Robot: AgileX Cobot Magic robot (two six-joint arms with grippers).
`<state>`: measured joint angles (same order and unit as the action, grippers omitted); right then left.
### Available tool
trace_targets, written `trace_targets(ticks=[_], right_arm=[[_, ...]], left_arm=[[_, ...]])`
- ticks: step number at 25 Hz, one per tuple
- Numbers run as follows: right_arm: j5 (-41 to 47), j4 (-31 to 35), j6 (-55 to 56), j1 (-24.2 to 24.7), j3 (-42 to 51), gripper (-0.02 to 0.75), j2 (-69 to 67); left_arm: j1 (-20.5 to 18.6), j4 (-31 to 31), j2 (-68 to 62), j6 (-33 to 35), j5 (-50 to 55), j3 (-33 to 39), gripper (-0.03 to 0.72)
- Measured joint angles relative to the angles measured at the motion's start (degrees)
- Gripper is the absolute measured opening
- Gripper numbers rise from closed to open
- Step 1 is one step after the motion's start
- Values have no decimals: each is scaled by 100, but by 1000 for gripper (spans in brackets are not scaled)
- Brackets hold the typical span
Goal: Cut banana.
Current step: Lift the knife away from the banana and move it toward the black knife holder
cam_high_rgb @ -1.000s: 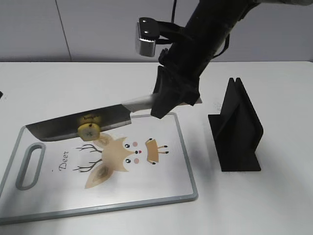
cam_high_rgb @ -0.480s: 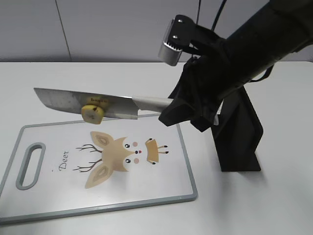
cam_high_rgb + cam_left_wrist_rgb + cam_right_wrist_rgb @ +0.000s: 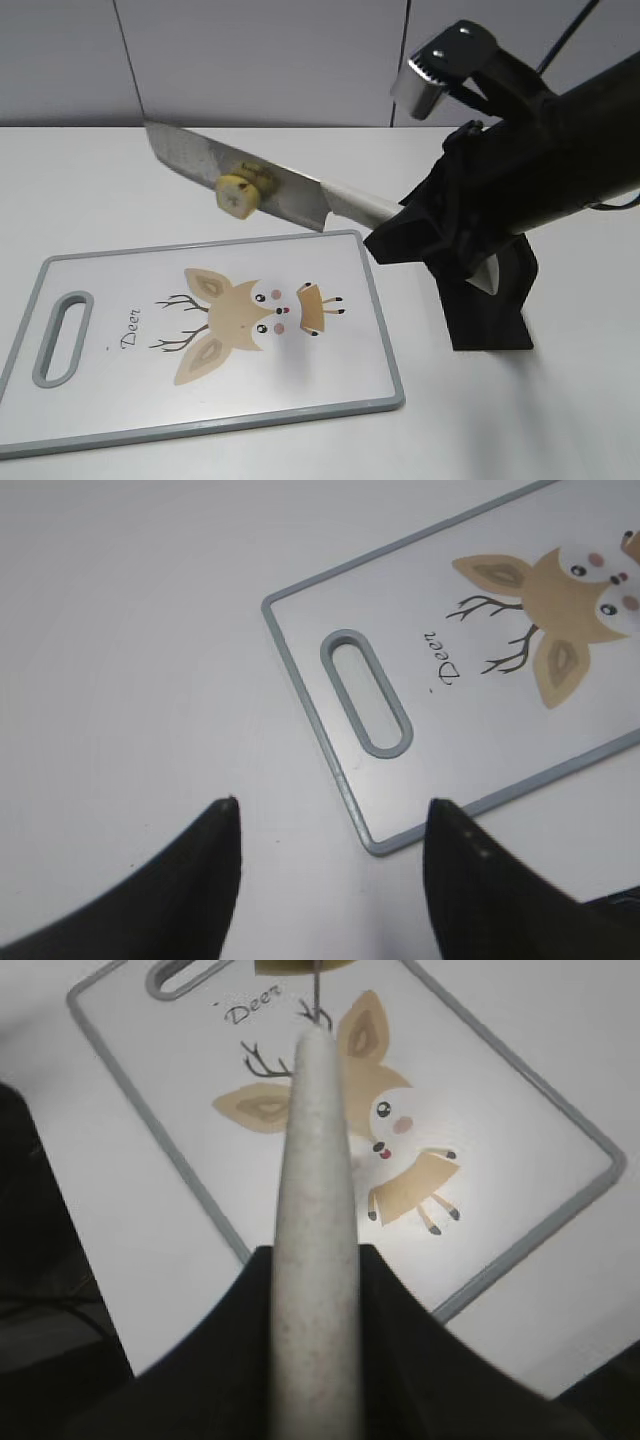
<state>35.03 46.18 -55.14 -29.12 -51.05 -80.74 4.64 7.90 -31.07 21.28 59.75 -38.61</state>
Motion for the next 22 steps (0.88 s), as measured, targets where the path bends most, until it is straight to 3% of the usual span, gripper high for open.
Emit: trace_targets(ticks=[10, 14, 22], right_arm=[[-824, -195, 1694, 0, 867, 169, 1172], [-917, -1041, 2801, 0, 981, 169, 1537], [-589, -3536, 5748, 0, 981, 169, 2209]], left_arm=[[0, -165, 1733, -180, 836, 0, 530], [0, -318, 2254, -575, 992, 6, 530], [0, -380, 3091, -728, 1024, 273, 529]])
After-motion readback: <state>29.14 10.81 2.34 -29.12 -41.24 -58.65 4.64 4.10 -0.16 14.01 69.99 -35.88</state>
